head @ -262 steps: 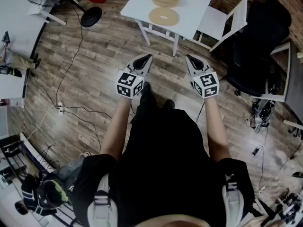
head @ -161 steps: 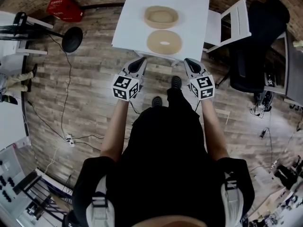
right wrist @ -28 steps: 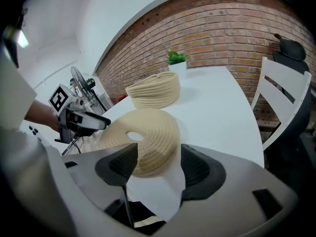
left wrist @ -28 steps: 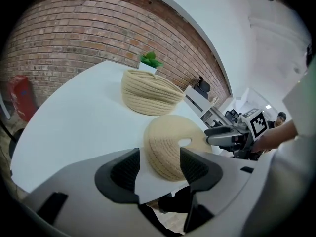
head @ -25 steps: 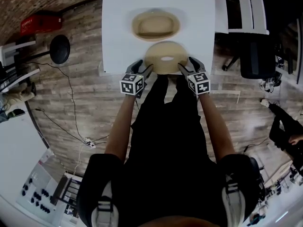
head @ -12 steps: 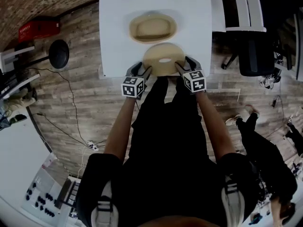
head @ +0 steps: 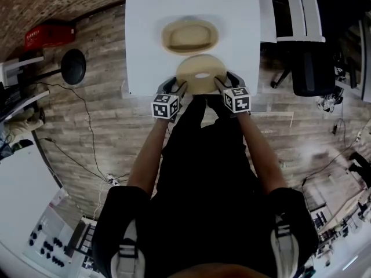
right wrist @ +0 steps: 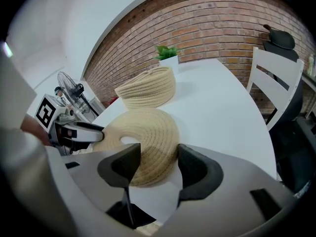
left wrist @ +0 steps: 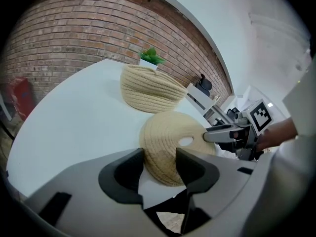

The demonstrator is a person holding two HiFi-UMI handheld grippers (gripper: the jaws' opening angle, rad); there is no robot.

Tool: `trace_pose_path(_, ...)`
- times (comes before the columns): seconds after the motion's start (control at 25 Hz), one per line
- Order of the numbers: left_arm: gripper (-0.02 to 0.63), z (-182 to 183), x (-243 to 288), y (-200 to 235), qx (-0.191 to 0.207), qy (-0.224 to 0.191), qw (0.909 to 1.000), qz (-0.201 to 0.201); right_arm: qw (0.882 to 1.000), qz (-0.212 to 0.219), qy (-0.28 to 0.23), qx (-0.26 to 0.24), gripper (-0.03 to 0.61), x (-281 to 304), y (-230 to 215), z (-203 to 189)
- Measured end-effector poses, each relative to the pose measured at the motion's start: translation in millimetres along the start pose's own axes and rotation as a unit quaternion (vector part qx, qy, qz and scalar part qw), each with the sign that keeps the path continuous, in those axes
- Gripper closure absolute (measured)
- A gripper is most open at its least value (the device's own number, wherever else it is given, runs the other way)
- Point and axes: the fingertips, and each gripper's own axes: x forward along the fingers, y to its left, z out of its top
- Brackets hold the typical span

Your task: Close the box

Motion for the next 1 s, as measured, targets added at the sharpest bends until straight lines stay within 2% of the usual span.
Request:
trace_pose_path(0.24,0.41,3,-1,-1,-0.01,0.009,0.9999,0.003,1.0,0.003,-0.011,0.02,0.374,-6,-2,1)
trace_pose_path(0.48,0.439,19,-9,-5,-0.036,-0.03,0.9987,0.019,0.999,-0.001,-0.024,0.031,0.382,-14,-4,3)
trace_pose_path(1.0,0.457,39,-29,-33,-0.047,-0.055,0.9965,0.041,0.999,0.029,-0.038,0.018,0.399,-46,-12,27)
